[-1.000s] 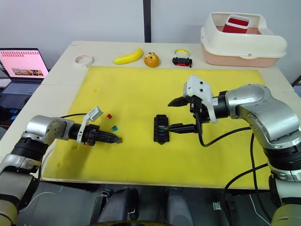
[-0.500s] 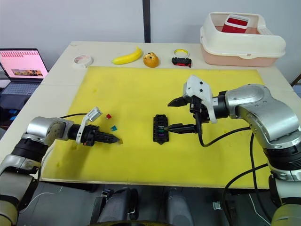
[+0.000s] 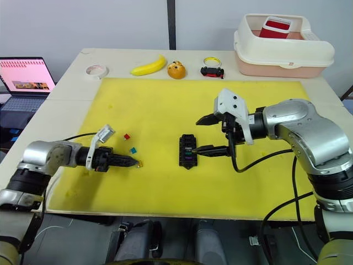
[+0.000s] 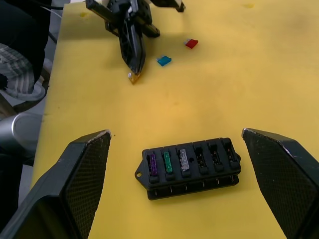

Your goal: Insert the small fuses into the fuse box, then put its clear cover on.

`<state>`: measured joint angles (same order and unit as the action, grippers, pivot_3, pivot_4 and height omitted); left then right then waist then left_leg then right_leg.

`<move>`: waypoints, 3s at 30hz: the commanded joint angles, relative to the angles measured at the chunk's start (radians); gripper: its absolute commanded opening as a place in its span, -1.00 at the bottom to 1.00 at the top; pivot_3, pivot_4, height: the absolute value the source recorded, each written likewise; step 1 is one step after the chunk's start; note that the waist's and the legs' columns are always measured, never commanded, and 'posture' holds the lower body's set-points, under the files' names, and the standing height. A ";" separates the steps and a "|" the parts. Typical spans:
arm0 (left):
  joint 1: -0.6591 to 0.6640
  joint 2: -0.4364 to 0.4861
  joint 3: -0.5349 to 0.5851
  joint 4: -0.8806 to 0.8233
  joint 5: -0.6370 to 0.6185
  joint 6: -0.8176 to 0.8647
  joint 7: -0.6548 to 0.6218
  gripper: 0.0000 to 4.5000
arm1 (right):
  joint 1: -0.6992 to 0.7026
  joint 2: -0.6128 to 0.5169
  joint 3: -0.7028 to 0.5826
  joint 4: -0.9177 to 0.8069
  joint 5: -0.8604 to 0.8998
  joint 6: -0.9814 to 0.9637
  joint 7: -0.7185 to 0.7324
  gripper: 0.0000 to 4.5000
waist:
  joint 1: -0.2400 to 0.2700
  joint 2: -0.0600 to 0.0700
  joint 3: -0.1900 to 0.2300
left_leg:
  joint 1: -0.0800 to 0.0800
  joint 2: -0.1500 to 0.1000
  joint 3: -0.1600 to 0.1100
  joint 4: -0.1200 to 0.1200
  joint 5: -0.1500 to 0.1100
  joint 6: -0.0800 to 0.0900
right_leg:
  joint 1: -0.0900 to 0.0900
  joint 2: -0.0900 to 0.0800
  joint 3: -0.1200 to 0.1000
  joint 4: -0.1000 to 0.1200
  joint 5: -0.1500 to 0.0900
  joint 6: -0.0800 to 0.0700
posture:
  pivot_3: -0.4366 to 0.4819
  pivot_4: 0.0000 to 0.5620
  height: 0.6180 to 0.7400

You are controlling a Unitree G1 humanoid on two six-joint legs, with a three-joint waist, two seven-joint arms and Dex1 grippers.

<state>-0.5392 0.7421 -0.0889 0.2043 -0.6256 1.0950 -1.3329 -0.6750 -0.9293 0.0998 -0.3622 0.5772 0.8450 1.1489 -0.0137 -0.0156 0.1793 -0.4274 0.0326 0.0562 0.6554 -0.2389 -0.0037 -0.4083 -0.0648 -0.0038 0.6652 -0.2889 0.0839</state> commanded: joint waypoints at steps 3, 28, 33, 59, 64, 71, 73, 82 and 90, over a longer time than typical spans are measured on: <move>0.056 0.000 0.198 -0.209 -0.148 0.070 0.092 -0.97 | -0.017 0.025 -0.043 -0.035 0.055 0.027 -0.025 1.00 | 0.001 0.000 0.000 | 0.000 0.000 0.000 0.000 0.000 0.000 | 0.000 -0.002 0.000 0.000 0.000 0.000 | -0.05 -0.47 1.00; -0.132 -0.193 0.311 -0.381 -0.332 -0.083 0.392 -1.00 | -0.310 0.559 -0.390 0.165 0.509 0.722 -0.651 0.21 | -0.001 0.000 0.000 | 0.000 -0.001 -0.001 -0.001 0.001 -0.001 | 0.001 0.001 -0.001 0.000 0.001 0.001 | -0.05 -0.47 1.00; -0.138 -0.189 0.305 -0.372 -0.332 -0.087 0.391 -1.00 | -0.306 0.571 -0.389 0.164 0.531 0.715 -0.675 0.21 | -0.001 0.000 0.000 | 0.000 -0.001 -0.001 -0.002 0.001 -0.001 | 0.001 0.001 -0.001 0.000 0.001 0.001 | -0.05 -0.47 1.00; -0.144 -0.193 0.288 -0.367 -0.351 -0.100 0.405 -1.00 | -0.301 0.566 -0.361 0.176 0.619 0.687 -0.735 -0.59 | -0.002 0.000 0.000 | 0.000 -0.001 -0.001 -0.003 0.001 -0.001 | 0.000 0.001 -0.001 -0.001 0.001 0.001 | -0.05 -0.47 1.00; -0.142 -0.188 0.291 -0.372 -0.363 -0.097 0.409 -1.00 | -0.301 0.564 -0.355 0.171 0.626 0.681 -0.737 -0.59 | -0.002 0.000 0.000 | 0.000 -0.001 -0.001 -0.004 0.001 -0.001 | 0.000 0.001 -0.001 -0.001 0.001 0.001 | -0.05 -0.47 1.00; -0.144 -0.187 0.297 -0.372 -0.372 -0.096 0.415 -1.00 | -0.300 0.554 -0.344 0.166 0.625 0.682 -0.729 -0.59 | -0.002 0.000 0.000 | 0.000 -0.001 -0.001 -0.004 0.001 -0.001 | 0.000 0.001 -0.001 -0.002 0.001 0.001 | -0.05 -0.47 1.00; -0.148 -0.187 0.303 -0.370 -0.382 -0.093 0.419 -1.00 | -0.300 0.551 -0.342 0.165 0.625 0.682 -0.728 -0.59 | -0.002 0.000 0.000 | 0.000 -0.001 -0.001 -0.004 0.001 -0.001 | 0.000 0.001 -0.001 -0.002 0.001 0.001 | -0.05 -0.47 1.00; -0.148 -0.181 0.304 -0.376 -0.417 -0.086 0.433 -1.00 | -0.300 0.537 -0.336 0.168 0.624 0.669 -0.719 -0.59 | -0.002 0.000 0.000 | 0.000 -0.001 -0.001 -0.005 0.001 -0.001 | 0.000 0.001 -0.001 -0.002 0.001 0.001 | -0.05 -0.47 1.00; -0.149 -0.179 0.301 -0.375 -0.426 -0.087 0.442 -1.00 | -0.301 0.528 -0.330 0.174 0.626 0.653 -0.710 -0.98 | -0.002 0.000 0.000 | 0.000 -0.001 -0.001 -0.005 0.001 -0.001 | 0.000 0.001 -0.001 -0.002 0.001 0.000 | -0.05 -0.47 1.00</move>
<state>-0.6704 0.5510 0.1932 -0.1554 -1.0408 1.0144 -0.8979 -0.9570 -0.3980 -0.2211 -0.1657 1.1752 1.5195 0.4240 -0.0157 -0.0158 0.1793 -0.4275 0.0320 0.0554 0.6500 -0.2384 -0.0045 -0.4086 -0.0636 -0.0047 0.6628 -0.2884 0.0844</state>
